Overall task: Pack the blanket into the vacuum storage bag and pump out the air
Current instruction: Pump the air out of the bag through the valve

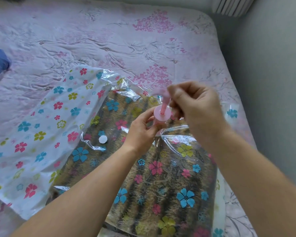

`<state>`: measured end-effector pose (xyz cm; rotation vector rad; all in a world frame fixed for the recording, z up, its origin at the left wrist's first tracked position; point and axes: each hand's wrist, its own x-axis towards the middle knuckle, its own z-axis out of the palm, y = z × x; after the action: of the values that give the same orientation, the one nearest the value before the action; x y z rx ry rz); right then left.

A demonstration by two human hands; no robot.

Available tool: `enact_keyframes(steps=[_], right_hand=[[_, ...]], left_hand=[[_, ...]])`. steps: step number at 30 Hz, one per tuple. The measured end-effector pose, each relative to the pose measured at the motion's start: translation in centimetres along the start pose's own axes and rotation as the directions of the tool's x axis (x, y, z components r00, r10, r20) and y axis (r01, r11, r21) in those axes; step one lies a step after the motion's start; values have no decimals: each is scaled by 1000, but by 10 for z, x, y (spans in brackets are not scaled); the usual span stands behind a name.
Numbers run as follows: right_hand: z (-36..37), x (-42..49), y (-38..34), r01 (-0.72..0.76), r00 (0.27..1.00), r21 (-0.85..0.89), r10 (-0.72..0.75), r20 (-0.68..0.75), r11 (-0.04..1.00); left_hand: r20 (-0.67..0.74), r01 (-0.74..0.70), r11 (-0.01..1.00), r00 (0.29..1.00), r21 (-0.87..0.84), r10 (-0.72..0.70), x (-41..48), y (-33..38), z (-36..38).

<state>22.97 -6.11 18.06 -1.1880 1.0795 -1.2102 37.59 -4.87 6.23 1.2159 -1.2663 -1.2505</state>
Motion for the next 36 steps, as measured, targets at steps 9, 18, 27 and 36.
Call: enact_keyframes(steps=[9, 18, 27, 36], right_hand=[[-5, -1, -24, 30, 997, 1, -30, 66, 1000], [-1, -5, 14, -97, 995, -65, 96, -23, 993], [-5, 0, -20, 37, 998, 72, -41, 51, 997], [-4, -3, 12, -121, 992, -31, 122, 19, 992]], left_hand=[[6, 2, 1000, 1000, 30, -2, 0, -2, -1], [3, 3, 1000, 1000, 31, -4, 0, -2, -1], [17, 6, 1000, 1000, 13, -6, 1, -4, -2], [10, 14, 1000, 1000, 27, -15, 1, -3, -2]])
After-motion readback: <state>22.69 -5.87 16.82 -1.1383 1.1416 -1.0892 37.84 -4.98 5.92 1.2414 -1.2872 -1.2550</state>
